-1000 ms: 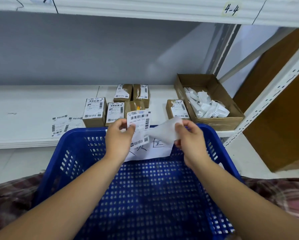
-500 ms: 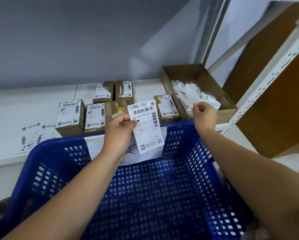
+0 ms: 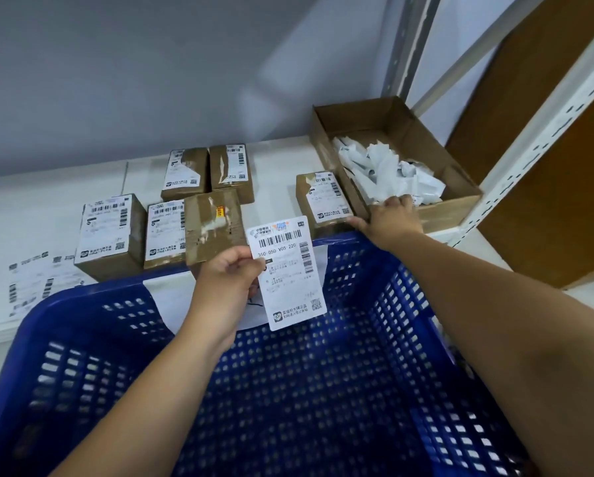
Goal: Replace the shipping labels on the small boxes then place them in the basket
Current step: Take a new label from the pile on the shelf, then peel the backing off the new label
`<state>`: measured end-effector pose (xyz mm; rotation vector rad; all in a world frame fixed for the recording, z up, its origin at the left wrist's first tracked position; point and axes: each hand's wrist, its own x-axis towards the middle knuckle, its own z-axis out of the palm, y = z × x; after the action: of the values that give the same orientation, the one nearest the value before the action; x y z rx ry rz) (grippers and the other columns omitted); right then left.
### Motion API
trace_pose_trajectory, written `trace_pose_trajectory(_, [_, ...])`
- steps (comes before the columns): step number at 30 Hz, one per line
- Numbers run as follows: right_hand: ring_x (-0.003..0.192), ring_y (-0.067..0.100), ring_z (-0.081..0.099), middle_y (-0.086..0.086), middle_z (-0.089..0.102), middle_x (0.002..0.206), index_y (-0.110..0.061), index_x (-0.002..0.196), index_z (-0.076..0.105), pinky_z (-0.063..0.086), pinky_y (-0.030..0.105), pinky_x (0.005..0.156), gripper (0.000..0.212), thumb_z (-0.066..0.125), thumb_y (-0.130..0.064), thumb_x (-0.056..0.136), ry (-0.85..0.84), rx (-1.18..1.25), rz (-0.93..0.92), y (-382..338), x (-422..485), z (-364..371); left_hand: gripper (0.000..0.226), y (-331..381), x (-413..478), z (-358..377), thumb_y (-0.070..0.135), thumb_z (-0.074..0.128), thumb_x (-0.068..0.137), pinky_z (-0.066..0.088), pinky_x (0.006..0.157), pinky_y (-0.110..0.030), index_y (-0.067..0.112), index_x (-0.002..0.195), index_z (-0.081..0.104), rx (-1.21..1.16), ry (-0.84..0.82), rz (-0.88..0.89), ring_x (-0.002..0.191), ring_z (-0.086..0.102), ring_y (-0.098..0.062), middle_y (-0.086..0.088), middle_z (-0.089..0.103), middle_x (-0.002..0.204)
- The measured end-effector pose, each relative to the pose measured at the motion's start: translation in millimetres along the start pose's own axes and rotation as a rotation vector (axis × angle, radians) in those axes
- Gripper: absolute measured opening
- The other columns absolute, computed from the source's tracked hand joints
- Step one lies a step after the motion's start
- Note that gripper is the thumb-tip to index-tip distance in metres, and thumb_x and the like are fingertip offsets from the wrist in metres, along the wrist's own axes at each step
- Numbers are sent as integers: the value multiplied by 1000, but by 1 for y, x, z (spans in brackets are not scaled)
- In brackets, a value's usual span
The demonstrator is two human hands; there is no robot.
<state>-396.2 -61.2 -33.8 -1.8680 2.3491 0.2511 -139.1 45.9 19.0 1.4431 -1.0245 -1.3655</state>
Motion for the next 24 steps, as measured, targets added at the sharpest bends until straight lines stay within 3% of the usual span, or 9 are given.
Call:
trace_pose_trajectory(4, [137,39,29,17,51,138,-19,138,39,20,54,111,76,26,-76,89,-4,7,39,-2,0,4,17,-4,-2,-2,4,52,94,45,48,-12,11,86,65,40,-11,0,57,63,1,-2,72,85])
trace_pose_trajectory(7, [134,37,31,18,54,133,-18,138,30,22,52,108,70,37,-69,92,88,126,72,-1,-6,2,20,-2,-6,-2,4,51,94,44,47,-11,13,82,64,30,-11,-2,54,62,2,4,72,75])
trace_pose_trajectory(11, [129,35,33,15,56,131,-17,134,41,24,49,104,54,41,-56,96,229,268,102,-2,-17,-4,20,6,-9,-4,4,51,94,45,47,-14,14,81,64,11,-23,-4,54,61,-1,7,72,70])
trace_pose_trajectory(15, [120,33,42,12,59,125,-16,125,56,33,42,97,36,45,-37,98,307,449,69,-13,-32,-15,17,17,-9,-14,11,56,93,49,67,-25,17,80,65,-29,11,-6,65,64,-7,8,73,72])
trace_pose_trajectory(19, [81,18,62,6,69,100,-11,108,67,47,25,67,25,50,-29,101,142,903,-97,-45,-68,-39,15,28,-17,-25,14,57,93,47,73,-30,16,82,67,-99,33,0,69,63,-14,2,73,75])
trace_pose_trajectory(21, [84,20,67,4,71,95,-12,102,67,54,27,75,28,49,-34,101,-5,1169,-143,-64,-94,-49,16,32,-22,-28,13,56,93,49,71,-28,16,81,66,-134,47,13,65,65,-10,3,73,73])
trace_pose_trajectory(24, [87,20,68,3,74,93,-14,97,68,52,33,86,40,46,-47,99,-238,1408,-152,-83,-127,-54,15,38,-32,-32,16,56,94,50,72,-28,15,82,65,-171,73,35,67,66,-8,4,73,76])
